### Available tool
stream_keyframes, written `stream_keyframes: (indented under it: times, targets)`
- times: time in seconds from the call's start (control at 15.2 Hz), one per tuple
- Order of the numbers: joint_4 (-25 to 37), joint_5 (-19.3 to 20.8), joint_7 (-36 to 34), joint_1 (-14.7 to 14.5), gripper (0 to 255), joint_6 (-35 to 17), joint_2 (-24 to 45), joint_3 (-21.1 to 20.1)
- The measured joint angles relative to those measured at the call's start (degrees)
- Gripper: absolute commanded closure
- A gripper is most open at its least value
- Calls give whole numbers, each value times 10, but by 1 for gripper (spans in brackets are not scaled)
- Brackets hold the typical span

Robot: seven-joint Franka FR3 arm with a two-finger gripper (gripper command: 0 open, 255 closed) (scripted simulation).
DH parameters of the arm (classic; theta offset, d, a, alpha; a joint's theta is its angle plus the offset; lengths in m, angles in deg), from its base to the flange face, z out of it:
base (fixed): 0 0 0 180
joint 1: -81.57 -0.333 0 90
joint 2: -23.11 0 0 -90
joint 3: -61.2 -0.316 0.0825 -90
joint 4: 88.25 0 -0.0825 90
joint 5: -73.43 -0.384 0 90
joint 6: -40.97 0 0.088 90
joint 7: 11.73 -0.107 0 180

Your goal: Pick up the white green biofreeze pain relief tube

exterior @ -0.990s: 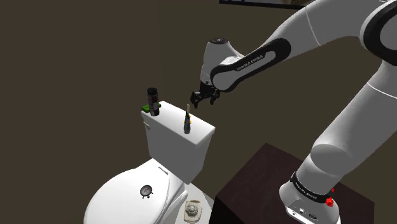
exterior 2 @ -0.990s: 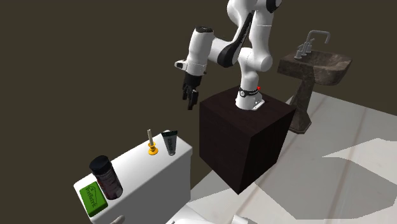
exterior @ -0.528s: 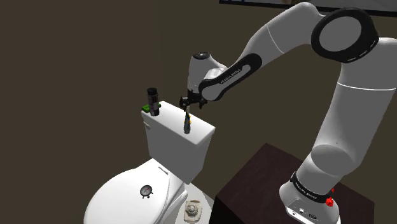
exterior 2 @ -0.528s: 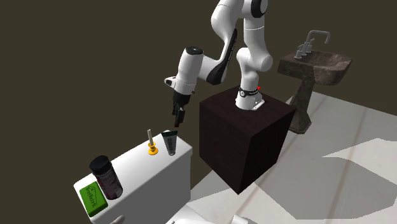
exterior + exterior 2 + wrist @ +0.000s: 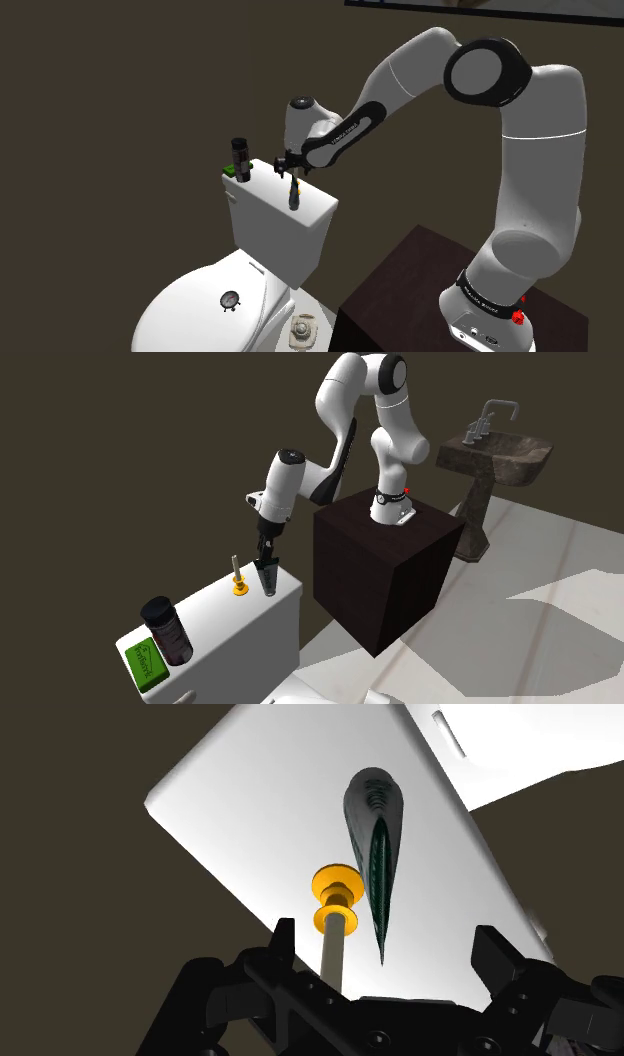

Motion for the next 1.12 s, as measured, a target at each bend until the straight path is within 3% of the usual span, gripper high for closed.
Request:
stream_keyframes:
  times: [0.33, 0.4, 1.12]
  targets:
    - [3, 20, -21, -9, 0, -24, 28, 13]
    - [4, 22, -22, -9, 255, -25, 31, 14]
    - [4, 21, -21, -9, 255, -25, 30, 14]
